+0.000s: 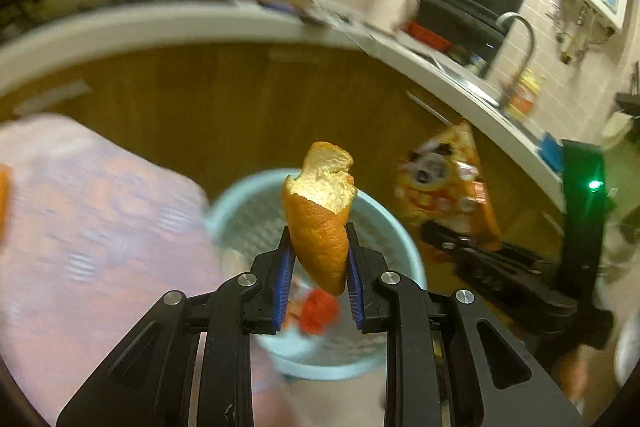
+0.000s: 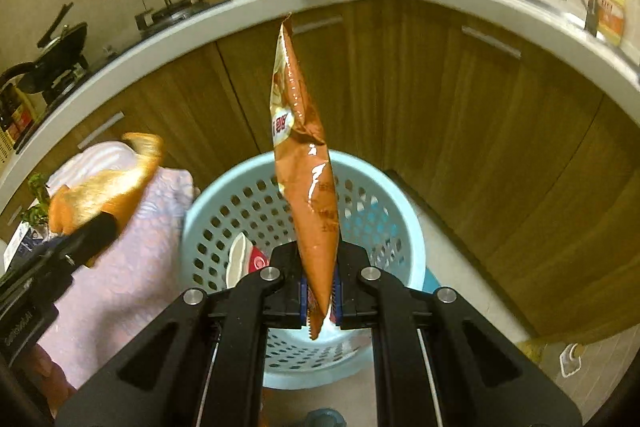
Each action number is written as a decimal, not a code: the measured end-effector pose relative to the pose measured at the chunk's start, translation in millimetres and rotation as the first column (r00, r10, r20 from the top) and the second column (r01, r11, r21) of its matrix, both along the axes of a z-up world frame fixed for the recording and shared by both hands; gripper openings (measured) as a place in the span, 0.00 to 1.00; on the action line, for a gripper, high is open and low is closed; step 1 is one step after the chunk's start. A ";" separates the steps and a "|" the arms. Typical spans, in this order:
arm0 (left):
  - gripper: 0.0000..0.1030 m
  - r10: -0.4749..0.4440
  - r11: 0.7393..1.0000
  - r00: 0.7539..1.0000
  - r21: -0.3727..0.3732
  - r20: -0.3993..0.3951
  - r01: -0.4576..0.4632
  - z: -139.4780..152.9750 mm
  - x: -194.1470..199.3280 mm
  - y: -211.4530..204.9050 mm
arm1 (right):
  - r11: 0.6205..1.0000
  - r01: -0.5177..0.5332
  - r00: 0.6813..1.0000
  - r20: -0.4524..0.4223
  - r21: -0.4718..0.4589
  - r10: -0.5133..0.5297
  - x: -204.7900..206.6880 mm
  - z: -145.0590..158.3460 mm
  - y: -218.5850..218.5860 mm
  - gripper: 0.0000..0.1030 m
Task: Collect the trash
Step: 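Lift the bread crust and snack bag and carry them toward the basket, then open both tools over the blue basket to drop crust and snack bag, then grasp the white milk carton with left tool while right tool grasps the bread roll, then carry the carton and bread roll over the basket and open both tools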
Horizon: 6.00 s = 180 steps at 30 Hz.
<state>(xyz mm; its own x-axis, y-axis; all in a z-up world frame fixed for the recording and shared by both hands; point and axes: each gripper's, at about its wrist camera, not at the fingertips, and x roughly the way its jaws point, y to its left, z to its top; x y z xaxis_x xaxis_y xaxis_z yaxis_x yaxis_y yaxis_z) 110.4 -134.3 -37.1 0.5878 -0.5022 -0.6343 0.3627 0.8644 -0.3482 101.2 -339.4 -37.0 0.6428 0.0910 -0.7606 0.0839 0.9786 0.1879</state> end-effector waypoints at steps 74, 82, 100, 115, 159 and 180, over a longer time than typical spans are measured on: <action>0.51 0.637 0.770 0.771 0.053 -0.001 -0.636 6.6 -99.0 366.6 | 0.815 -0.579 0.813 0.080 0.002 0.577 -26.6 -2.1 348.1 0.34; 0.52 0.513 0.858 0.857 0.002 -0.052 -0.514 -1.6 -96.1 332.3 | 0.802 -0.596 0.795 0.119 -0.031 0.595 -35.3 1.6 351.3 0.34; 0.76 0.492 0.842 0.868 0.218 0.060 -0.493 19.9 -101.3 309.5 | 0.809 -0.587 0.798 0.147 -0.026 0.584 -38.3 4.9 347.2 0.34; 0.56 0.504 0.790 0.862 0.375 0.053 -0.486 -9.9 -54.8 294.6 | 0.838 -0.546 0.830 0.127 -0.022 0.544 -13.6 30.4 331.4 0.34; 0.52 0.719 0.673 0.677 0.090 0.157 -0.735 10.6 -100.5 366.2 | 0.846 -0.529 0.848 -0.029 -0.065 0.529 83.6 -9.8 414.5 0.64; 0.52 0.638 0.708 0.715 0.150 0.286 -0.690 41.0 -109.2 304.8 | 0.885 -0.460 0.882 0.077 -0.065 0.465 44.6 25.2 321.2 0.24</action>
